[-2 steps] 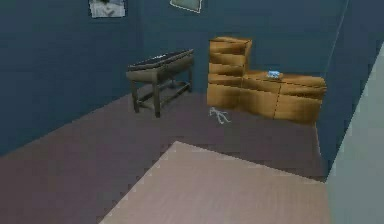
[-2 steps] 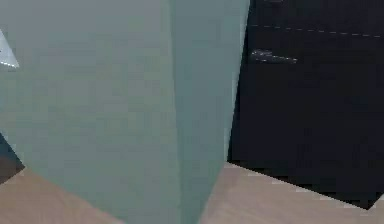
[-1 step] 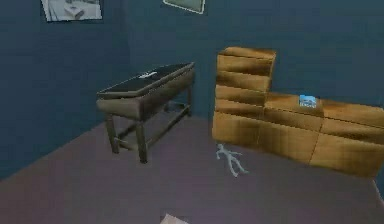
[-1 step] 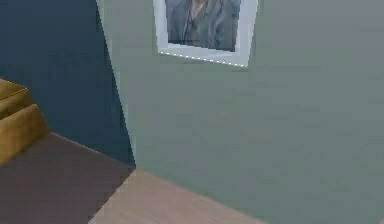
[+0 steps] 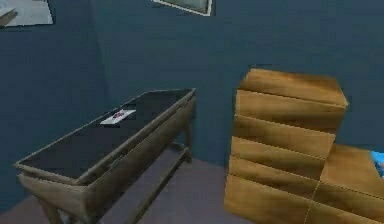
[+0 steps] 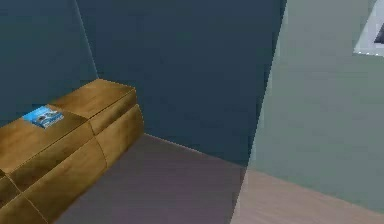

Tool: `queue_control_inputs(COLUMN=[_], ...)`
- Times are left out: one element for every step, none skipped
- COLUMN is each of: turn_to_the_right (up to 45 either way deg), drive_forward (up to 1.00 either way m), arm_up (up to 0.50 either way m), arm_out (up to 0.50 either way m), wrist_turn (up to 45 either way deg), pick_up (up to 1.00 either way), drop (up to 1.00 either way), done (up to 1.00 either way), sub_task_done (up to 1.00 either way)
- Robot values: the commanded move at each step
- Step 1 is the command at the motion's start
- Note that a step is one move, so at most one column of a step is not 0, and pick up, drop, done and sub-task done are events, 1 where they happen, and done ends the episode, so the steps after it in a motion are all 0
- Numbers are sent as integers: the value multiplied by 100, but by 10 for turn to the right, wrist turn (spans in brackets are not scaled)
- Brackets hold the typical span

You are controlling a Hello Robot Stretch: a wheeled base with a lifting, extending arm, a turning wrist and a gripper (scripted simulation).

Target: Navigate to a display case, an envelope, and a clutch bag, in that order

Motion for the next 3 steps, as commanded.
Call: queue_control_inputs(turn_to_the_right=[-180,0,0], drive_forward=[0,0,40], arm_up=[0,0,0], arm_out=[0,0,0], wrist_turn=[0,0,0], pick_up=[0,0,0], drop=[0,0,0], done=[0,0,0], sub_task_done=[0,100,0])
